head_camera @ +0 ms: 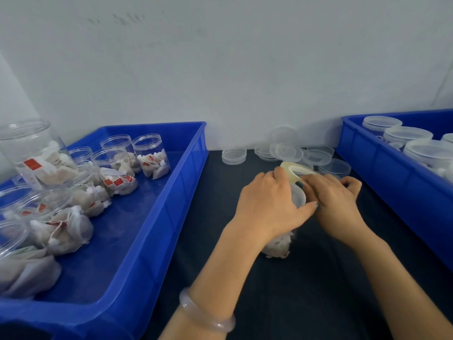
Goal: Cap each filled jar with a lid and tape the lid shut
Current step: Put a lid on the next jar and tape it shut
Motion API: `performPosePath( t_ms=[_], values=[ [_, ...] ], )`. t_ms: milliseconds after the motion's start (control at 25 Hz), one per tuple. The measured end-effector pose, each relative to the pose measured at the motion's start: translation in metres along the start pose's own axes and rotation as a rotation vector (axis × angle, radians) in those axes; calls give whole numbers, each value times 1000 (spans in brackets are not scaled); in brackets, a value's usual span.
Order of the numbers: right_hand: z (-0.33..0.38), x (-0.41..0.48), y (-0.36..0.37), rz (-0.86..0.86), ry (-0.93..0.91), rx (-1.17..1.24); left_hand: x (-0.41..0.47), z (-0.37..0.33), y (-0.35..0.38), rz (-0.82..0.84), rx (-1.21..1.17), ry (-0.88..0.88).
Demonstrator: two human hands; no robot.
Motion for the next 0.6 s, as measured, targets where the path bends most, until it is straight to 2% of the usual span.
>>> performPosePath(
  t_ms=[120, 240, 320, 440, 600],
  values=[
    [-1, 1, 8, 58, 27, 10, 6, 3, -5, 64, -34, 86],
    [0, -2, 0, -6, 14, -7, 13, 11, -9, 130, 22, 89],
    [-4, -3, -2, -19, 22, -10, 14, 13, -5, 115, 105, 51],
    [-12, 0, 1, 14, 59, 2, 13, 17, 5, 87, 61, -35],
    [-9, -1, -5, -46, 64, -14, 13, 10, 3, 64, 4, 49]
  ],
)
Point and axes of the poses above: each hand's wrist, its own x-axis towards the middle knuckle, its own y-axis out of the palm, z = x × y, the point moved 9 cm from there along x, towards the middle knuckle, and after that the axes turned 5 degrees about z, right-handed, at the moved point
